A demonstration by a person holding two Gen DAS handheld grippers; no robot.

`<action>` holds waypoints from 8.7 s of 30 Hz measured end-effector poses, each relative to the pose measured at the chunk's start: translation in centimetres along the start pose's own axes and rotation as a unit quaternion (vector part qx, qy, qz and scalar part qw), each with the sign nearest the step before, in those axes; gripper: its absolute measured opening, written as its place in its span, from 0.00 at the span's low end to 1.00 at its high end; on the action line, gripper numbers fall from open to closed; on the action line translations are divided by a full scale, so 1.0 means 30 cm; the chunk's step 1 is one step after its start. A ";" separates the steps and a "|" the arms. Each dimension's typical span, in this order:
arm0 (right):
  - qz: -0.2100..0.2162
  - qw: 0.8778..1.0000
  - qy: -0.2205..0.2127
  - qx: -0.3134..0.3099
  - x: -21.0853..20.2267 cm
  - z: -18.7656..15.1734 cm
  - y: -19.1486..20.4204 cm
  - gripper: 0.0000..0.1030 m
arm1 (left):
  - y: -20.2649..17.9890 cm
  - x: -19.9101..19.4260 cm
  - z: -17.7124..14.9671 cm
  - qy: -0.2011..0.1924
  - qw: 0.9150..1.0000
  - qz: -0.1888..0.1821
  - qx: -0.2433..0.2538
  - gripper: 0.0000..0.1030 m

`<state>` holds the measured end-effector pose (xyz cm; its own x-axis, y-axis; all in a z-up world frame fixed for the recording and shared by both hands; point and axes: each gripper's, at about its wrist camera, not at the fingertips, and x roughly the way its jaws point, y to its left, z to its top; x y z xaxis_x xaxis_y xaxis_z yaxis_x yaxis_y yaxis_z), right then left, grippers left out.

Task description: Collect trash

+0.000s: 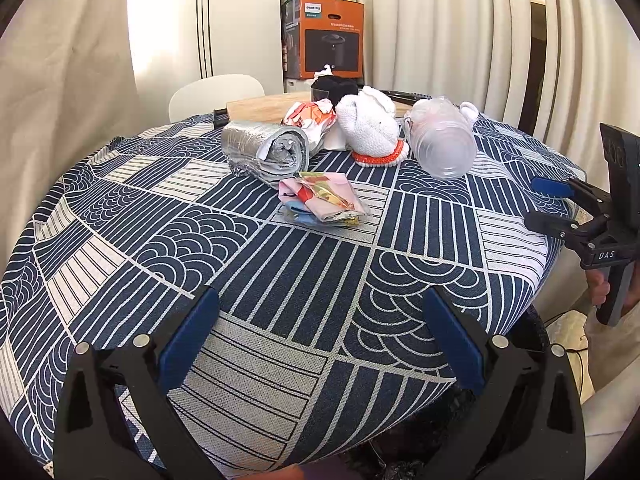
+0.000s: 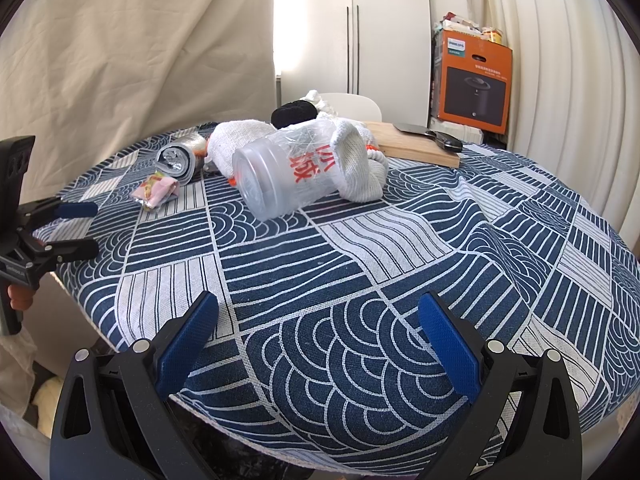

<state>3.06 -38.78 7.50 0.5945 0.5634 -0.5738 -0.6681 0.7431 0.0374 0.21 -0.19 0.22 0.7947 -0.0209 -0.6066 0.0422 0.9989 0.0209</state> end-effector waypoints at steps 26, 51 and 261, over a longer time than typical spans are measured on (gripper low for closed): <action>0.005 1.000 -0.005 0.020 -0.013 0.031 0.001 0.92 | 0.007 0.009 0.010 0.014 1.000 -0.005 -0.003 0.95; 0.043 0.986 0.043 0.153 0.269 0.310 0.046 0.73 | 0.041 0.016 0.079 -0.016 0.999 -0.044 -0.006 0.95; 0.031 0.987 0.153 0.040 0.343 0.408 -0.154 0.73 | 0.254 0.205 0.371 0.038 0.985 -0.129 0.105 0.94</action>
<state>17.74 -31.99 11.42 0.3817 0.4820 -0.7887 -0.6541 0.7437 0.1379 12.14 6.83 5.49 0.6939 -0.2621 -0.6707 0.3672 0.9300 0.0165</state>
